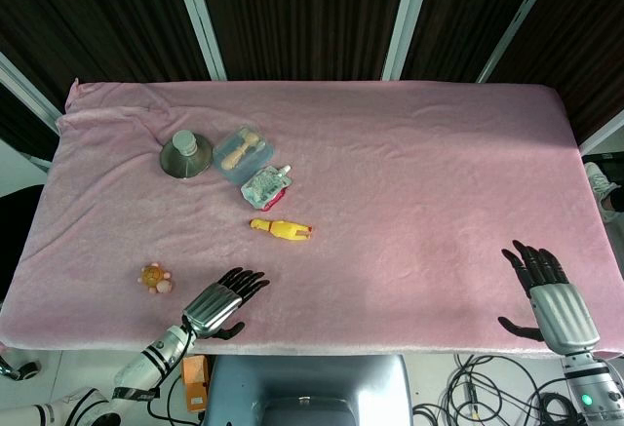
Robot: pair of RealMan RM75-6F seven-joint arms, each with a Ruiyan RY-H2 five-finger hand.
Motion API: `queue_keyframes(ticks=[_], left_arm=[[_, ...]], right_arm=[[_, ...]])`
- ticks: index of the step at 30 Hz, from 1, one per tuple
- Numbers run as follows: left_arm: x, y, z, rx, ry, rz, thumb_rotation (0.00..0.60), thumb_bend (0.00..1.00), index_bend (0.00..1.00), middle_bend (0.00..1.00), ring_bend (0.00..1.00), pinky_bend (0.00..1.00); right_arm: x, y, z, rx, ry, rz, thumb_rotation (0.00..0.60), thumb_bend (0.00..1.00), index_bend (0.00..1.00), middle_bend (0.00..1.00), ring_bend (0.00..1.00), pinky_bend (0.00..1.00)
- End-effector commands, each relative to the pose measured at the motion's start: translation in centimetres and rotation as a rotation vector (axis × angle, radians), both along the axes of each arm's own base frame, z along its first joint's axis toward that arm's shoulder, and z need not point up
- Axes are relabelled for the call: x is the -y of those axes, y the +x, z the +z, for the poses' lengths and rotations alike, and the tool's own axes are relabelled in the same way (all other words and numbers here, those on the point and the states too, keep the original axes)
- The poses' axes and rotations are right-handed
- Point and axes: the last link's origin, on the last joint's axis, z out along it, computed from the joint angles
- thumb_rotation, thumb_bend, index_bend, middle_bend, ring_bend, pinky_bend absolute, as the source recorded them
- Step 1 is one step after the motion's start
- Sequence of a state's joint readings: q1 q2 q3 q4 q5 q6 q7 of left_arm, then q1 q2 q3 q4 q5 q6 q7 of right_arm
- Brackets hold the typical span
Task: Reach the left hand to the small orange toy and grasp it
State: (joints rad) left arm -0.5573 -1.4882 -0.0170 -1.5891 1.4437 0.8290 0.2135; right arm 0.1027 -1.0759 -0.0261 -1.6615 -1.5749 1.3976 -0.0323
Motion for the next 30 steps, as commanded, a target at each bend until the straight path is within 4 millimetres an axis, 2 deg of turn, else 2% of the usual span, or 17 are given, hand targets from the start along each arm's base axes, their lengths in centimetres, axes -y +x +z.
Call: queue_keyframes(ticks=[1,4,8,12,16,18,23,30], left_arm=[[-0.1,-0.3,0.1,-0.010,0.001,0.011,0.600,0.39,0.00,0.00,0.00,0.00],[-0.1,-0.4,0.3,-0.013,0.005,0.008,0.600,0.39,0.00,0.00,0.00,0.00],[-0.6,-1.7,2.2,-0.037,0.079,0.000,0.600,0.39,0.01,0.00,0.00,0.00],[-1.6,-4.5,6.0,-0.067,0.169,0.090,0.600,0.40,0.07,0.00,0.00,0.00],[-2.8,-9.1,10.2,-0.121,0.290,0.220,0.600,0.40,0.10,0.00,0.00,0.00],[-3.1,-11.1,11.2,-0.142,0.319,0.283,0.600,0.40,0.12,0.00,0.00,0.00],[-3.1,-13.4,11.8,-0.165,0.324,0.345,0.600,0.40,0.18,0.00,0.00,0.00],[-2.8,-14.0,11.4,-0.179,0.308,0.344,0.600,0.40,0.21,0.00,0.00,0.00]], right_arm=[[0.0,-0.1,0.1,-0.001,-0.006,-0.006,0.600,0.25,0.00,0.00,0.00,0.00],[-0.1,-0.2,0.2,-0.006,-0.013,-0.010,0.600,0.25,0.00,0.00,0.00,0.00],[0.0,-0.1,0.1,-0.008,-0.012,-0.008,0.600,0.25,0.00,0.00,0.00,0.00],[0.1,-0.2,-0.1,-0.010,-0.001,-0.010,0.600,0.25,0.00,0.00,0.00,0.00],[0.1,-0.1,-0.2,-0.014,0.003,-0.011,0.600,0.25,0.00,0.00,0.00,0.00],[0.1,-0.1,-0.3,-0.014,0.002,-0.012,0.600,0.25,0.00,0.00,0.00,0.00],[0.1,-0.1,-0.1,-0.012,-0.013,-0.014,0.600,0.25,0.00,0.00,0.00,0.00],[0.2,-0.1,-0.2,-0.013,-0.017,-0.018,0.600,0.25,0.00,0.00,0.00,0.00]])
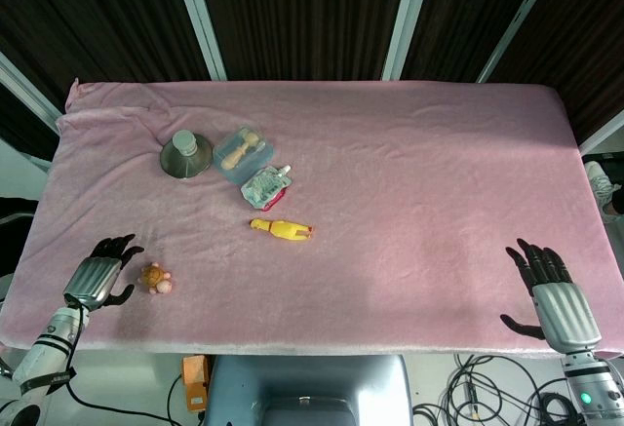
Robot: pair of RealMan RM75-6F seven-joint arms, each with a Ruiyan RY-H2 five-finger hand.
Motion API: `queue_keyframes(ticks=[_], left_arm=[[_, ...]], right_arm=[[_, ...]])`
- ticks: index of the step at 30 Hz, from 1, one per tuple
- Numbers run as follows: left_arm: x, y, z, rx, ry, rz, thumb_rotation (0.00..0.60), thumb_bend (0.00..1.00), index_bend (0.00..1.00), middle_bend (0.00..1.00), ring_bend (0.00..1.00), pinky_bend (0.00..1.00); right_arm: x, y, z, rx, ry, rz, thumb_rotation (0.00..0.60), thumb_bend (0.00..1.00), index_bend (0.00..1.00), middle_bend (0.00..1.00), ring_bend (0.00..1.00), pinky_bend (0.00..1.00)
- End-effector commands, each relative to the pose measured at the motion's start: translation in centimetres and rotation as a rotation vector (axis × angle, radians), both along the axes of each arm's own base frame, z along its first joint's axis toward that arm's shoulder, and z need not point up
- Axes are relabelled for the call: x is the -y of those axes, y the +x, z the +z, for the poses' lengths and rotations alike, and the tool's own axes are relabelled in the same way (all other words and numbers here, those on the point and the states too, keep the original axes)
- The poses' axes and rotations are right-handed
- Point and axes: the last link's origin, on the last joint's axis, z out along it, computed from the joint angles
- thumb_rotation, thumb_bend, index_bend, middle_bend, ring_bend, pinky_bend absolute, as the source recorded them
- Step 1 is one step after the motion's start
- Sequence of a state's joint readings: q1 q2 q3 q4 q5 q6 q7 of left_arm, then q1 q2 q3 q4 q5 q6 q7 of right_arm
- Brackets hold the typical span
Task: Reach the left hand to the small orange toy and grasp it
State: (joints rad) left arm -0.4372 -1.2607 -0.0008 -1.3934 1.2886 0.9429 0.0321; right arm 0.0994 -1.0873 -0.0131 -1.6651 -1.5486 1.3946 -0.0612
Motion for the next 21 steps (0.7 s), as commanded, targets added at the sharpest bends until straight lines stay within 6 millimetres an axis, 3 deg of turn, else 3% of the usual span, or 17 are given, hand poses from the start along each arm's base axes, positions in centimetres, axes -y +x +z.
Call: queue_keyframes(ticks=[1,8,16,21], left_arm=[[0.1,-0.2,-0.4,-0.002,-0.014,0.003,0.600,0.40,0.22,0.00,0.00,0.00],[0.0,-0.7,-2.2,0.003,-0.049,0.003,0.600,0.40,0.28,0.00,0.00,0.00],[-0.3,0.3,-3.3,0.027,-0.055,-0.046,0.600,0.40,0.31,0.01,0.00,0.00],[-0.4,0.6,-3.7,0.031,-0.063,-0.056,0.600,0.40,0.39,0.02,0.00,0.00]], right_arm=[[0.0,0.0,0.0,-0.001,0.001,0.000,0.600,0.25,0.00,0.00,0.00,0.00],[-0.1,0.0,0.0,-0.003,-0.002,-0.001,0.600,0.25,0.00,0.00,0.00,0.00],[-0.1,-0.1,0.0,-0.007,-0.002,-0.005,0.600,0.25,0.00,0.00,0.00,0.00],[-0.1,-0.1,0.0,-0.007,0.000,-0.005,0.600,0.25,0.00,0.00,0.00,0.00]])
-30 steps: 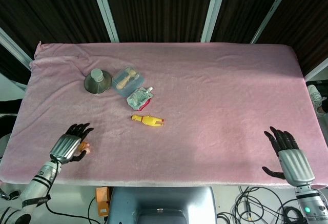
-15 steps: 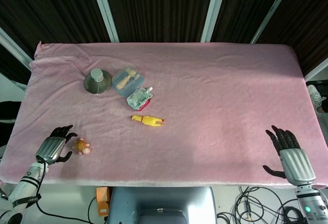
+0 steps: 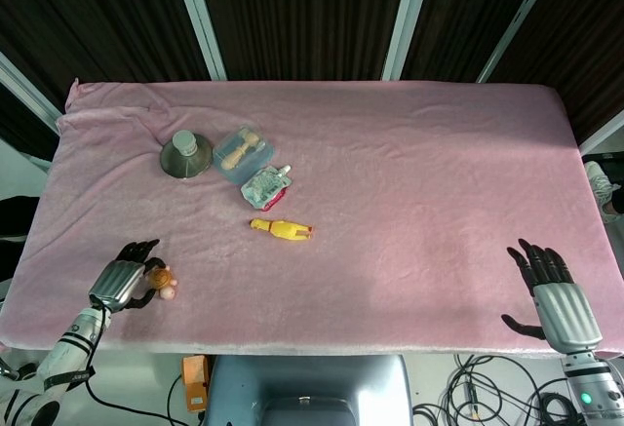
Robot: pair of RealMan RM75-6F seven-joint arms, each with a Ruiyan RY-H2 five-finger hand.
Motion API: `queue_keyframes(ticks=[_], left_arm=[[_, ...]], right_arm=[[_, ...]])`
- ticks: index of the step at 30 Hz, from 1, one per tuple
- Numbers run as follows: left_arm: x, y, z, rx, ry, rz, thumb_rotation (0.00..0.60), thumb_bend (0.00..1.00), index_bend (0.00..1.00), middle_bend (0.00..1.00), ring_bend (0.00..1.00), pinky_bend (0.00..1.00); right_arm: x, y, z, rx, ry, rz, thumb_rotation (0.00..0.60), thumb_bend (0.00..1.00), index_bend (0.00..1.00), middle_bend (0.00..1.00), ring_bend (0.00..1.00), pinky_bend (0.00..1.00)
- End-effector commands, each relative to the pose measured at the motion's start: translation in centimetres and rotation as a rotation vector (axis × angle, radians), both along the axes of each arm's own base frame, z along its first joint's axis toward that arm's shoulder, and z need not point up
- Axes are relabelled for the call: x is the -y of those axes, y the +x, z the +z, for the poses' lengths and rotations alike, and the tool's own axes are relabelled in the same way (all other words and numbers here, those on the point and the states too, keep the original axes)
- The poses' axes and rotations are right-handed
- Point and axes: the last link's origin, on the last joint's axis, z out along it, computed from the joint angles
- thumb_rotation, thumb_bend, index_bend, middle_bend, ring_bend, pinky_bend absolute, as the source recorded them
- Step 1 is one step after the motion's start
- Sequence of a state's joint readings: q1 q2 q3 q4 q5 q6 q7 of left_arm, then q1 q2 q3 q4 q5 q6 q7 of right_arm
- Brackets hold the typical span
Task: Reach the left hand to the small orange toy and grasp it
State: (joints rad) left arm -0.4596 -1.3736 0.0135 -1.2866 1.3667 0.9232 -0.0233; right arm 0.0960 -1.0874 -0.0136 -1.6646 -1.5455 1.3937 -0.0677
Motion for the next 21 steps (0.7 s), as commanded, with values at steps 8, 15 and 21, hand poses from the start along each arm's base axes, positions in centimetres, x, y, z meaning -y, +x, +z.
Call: queue_keyframes(ticks=[8,15,21], left_arm=[[-0.3,0.3,-0.6,0.030,0.003,-0.026,0.600,0.41,0.71,0.12,0.00,0.00],[-0.6,0.8,-1.2,0.049,0.035,-0.075,0.600,0.50,0.94,0.23,0.03,0.00],[-0.8,0.9,-1.6,0.054,0.034,-0.079,0.600,0.52,0.95,0.24,0.03,0.00]], right_arm=[[0.0,0.0,0.1,-0.001,-0.006,0.000,0.600,0.25,0.00,0.00,0.00,0.00],[0.0,0.0,0.2,-0.002,-0.009,-0.002,0.600,0.25,0.00,0.00,0.00,0.00],[-0.1,-0.1,0.3,0.001,-0.011,-0.002,0.600,0.25,0.00,0.00,0.00,0.00]])
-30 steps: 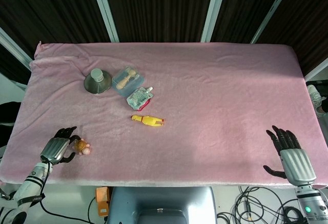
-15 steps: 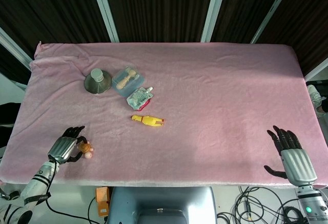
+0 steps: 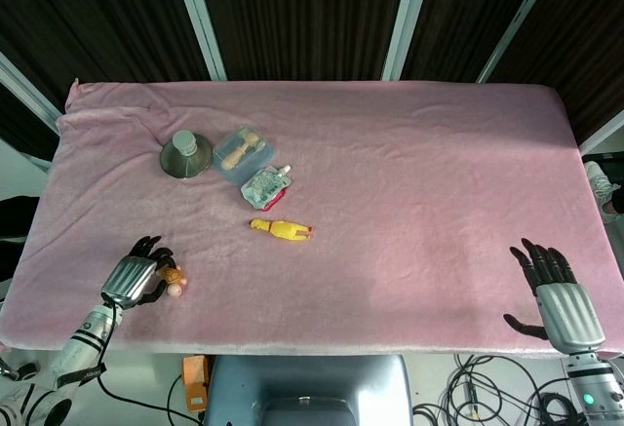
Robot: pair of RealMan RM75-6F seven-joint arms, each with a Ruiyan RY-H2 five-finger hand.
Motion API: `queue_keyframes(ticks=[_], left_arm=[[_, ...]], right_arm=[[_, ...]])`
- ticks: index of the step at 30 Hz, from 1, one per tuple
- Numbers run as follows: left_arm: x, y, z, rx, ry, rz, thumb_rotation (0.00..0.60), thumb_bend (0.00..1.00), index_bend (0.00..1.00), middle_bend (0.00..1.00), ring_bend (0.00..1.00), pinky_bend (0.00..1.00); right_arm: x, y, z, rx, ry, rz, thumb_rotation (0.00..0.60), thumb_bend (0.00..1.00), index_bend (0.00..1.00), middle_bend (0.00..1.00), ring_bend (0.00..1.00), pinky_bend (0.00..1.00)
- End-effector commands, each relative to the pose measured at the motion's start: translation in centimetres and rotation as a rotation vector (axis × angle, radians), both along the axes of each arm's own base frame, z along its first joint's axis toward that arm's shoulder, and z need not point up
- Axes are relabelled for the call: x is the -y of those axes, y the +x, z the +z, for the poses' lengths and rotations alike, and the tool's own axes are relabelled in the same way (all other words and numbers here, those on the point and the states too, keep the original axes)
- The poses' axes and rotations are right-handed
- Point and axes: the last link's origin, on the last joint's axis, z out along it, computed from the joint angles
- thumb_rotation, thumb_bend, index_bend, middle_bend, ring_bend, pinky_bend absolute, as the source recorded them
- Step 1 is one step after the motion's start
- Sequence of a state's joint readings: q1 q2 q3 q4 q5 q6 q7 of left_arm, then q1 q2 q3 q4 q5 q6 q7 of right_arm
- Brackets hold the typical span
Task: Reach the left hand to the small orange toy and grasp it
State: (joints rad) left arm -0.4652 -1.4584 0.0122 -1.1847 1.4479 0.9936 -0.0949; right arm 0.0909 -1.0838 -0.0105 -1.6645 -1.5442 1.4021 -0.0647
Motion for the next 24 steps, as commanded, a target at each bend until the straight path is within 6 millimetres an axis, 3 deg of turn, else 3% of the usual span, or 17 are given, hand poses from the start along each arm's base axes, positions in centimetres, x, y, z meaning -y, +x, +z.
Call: queue_keyframes(ticks=[1,9,11,14,15,16,24], left_arm=[[-0.1,0.1,-0.1,0.007,0.002,-0.001,0.600,0.52,0.95,0.24,0.03,0.00],[-0.2,0.5,-0.1,0.012,0.022,-0.019,0.600,0.51,0.94,0.25,0.03,0.00],[-0.1,0.4,-0.1,0.005,0.012,-0.018,0.600,0.48,0.82,0.22,0.02,0.00],[0.3,0.1,0.0,0.007,-0.019,0.018,0.600,0.42,0.25,0.07,0.00,0.00],[0.3,0.1,0.0,0.008,-0.022,0.023,0.600,0.41,0.10,0.04,0.00,0.00],[0.4,0.0,0.1,0.004,-0.022,0.028,0.600,0.39,0.03,0.02,0.00,0.00],[2.0,0.9,2.2,-0.001,0.041,-0.014,0.600,0.36,0.00,0.00,0.00,0.00]], right_arm=[[0.0,0.0,0.0,0.000,0.000,0.001,0.600,0.25,0.00,0.00,0.00,0.00],[-0.1,0.0,0.1,0.001,0.000,0.001,0.600,0.25,0.00,0.00,0.00,0.00],[-0.1,0.0,0.1,0.001,0.000,0.001,0.600,0.25,0.00,0.00,0.00,0.00],[0.0,0.0,0.1,0.000,0.000,0.001,0.600,0.25,0.00,0.00,0.00,0.00],[0.0,0.0,0.1,0.000,0.000,0.001,0.600,0.25,0.00,0.00,0.00,0.00],[0.0,0.0,0.0,-0.001,0.001,0.001,0.600,0.25,0.00,0.00,0.00,0.00],[-0.1,0.0,0.0,-0.002,0.001,0.002,0.600,0.25,0.00,0.00,0.00,0.00]])
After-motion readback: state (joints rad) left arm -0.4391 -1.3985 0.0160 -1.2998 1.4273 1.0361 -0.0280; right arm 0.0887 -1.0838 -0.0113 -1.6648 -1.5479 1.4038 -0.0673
